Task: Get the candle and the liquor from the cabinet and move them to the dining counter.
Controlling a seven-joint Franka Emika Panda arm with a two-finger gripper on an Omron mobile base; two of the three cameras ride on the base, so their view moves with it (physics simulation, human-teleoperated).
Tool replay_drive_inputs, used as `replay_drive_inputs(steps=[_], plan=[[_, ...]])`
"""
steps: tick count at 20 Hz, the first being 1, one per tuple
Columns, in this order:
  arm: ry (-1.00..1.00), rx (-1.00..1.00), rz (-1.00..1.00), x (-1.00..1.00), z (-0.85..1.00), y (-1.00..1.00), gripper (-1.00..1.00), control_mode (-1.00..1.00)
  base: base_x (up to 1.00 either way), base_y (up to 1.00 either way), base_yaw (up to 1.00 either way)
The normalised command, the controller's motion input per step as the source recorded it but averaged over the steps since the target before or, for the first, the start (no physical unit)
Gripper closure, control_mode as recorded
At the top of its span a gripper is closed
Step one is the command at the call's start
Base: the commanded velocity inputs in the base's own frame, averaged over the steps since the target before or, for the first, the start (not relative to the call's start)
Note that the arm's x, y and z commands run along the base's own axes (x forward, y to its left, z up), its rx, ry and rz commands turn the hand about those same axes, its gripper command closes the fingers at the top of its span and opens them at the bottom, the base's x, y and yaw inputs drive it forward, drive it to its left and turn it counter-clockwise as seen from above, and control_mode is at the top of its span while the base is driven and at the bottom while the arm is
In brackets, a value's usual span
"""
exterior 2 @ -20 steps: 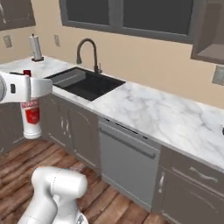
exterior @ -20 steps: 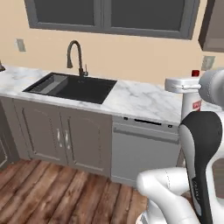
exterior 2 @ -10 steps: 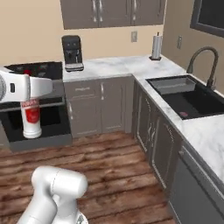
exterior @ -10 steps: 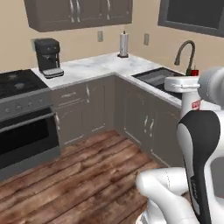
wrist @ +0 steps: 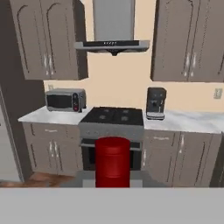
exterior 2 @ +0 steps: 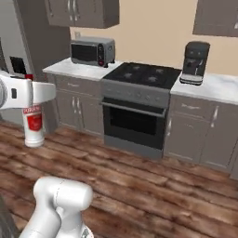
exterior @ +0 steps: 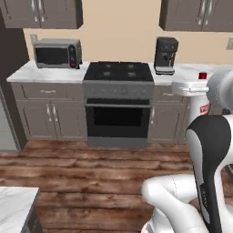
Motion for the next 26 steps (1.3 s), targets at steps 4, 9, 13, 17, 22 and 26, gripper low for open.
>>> replay_drive_inputs(steps=[4, 9, 13, 17, 22, 26], plan=[[0.0, 0.0, 0.0, 0.0, 0.0, 0.0, 1.0, 1.0, 0.36, -0.09, 0.91], [0.0, 0.0, 0.0, 0.0, 0.0, 0.0, 1.0, 1.0, 0.39, -0.35, 0.83], [0.0, 0.0, 0.0, 0.0, 0.0, 0.0, 1.0, 1.0, 0.46, -0.96, 0.54], [0.0, 0.0, 0.0, 0.0, 0.0, 0.0, 1.0, 1.0, 0.49, -1.0, 0.46], [0.0, 0.0, 0.0, 0.0, 0.0, 0.0, 1.0, 1.0, 0.5, -0.99, 0.5], [0.0, 0.0, 0.0, 0.0, 0.0, 0.0, 1.0, 1.0, 0.6, -0.52, 0.71]])
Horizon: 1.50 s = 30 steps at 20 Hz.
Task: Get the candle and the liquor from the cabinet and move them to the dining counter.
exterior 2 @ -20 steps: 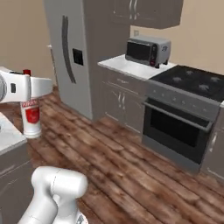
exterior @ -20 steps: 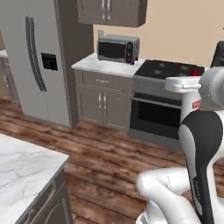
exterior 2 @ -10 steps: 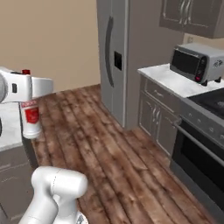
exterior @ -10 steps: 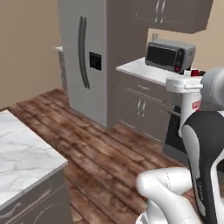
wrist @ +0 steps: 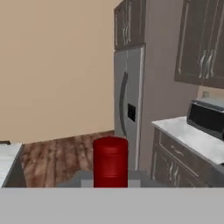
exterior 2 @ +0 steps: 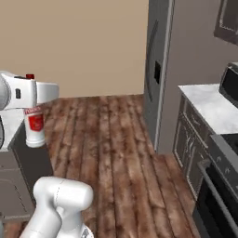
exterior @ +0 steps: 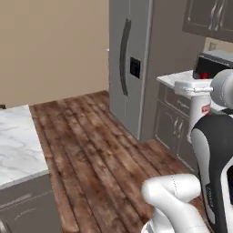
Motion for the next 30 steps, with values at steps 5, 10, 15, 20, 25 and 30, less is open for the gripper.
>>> replay_drive_inputs(steps=[5, 10, 15, 20, 25, 30], plan=[[0.0, 0.0, 0.0, 0.0, 0.0, 0.0, 1.0, 1.0, 0.47, -0.25, 0.84], [0.0, 0.0, 0.0, 0.0, 0.0, 0.0, 1.0, 1.0, 0.54, -0.43, 0.64], [0.0, 0.0, 0.0, 0.0, 0.0, 0.0, 1.0, 1.0, 0.61, -0.58, 0.51], [0.0, 0.0, 0.0, 0.0, 0.0, 0.0, 1.0, 1.0, 0.83, -0.52, 0.0], [0.0, 0.0, 0.0, 0.0, 0.0, 0.0, 1.0, 1.0, 1.0, -0.76, -0.03], [0.0, 0.0, 0.0, 0.0, 0.0, 0.0, 1.0, 1.0, 1.0, -0.89, -0.01]])
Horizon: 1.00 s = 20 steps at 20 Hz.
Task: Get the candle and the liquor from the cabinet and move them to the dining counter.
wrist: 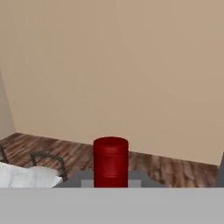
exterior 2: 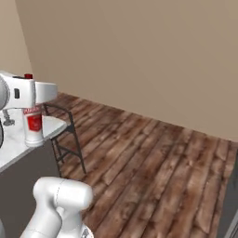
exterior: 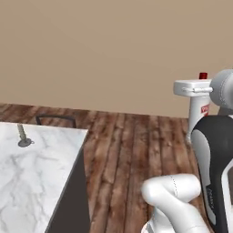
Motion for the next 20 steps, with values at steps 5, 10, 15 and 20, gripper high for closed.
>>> replay_drive_inputs(steps=[5, 10, 15, 20], plan=[[0.0, 0.0, 0.0, 0.0, 0.0, 0.0, 1.0, 1.0, 1.0, -0.79, 0.0], [0.0, 0.0, 0.0, 0.0, 0.0, 0.0, 1.0, 1.0, 1.0, -0.73, 0.0], [0.0, 0.0, 0.0, 0.0, 0.0, 0.0, 1.0, 1.0, 1.0, -0.52, 0.0], [0.0, 0.0, 0.0, 0.0, 0.0, 0.0, 1.0, 1.0, 1.0, -0.3, 0.08]])
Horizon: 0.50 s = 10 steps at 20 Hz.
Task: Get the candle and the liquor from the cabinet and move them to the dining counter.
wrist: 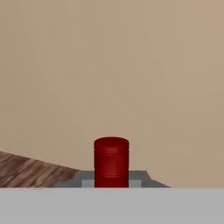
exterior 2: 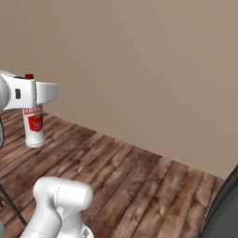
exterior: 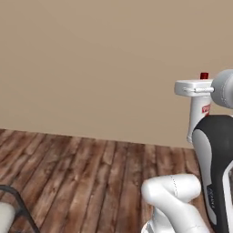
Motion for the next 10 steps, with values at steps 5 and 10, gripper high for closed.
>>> replay_drive_inputs(steps=[5, 10], plan=[[0.0, 0.0, 0.0, 0.0, 0.0, 0.0, 1.0, 1.0, 1.0, -0.44, 0.37], [0.0, 0.0, 0.0, 0.0, 0.0, 0.0, 1.0, 1.0, 0.91, -0.24, 0.73]])
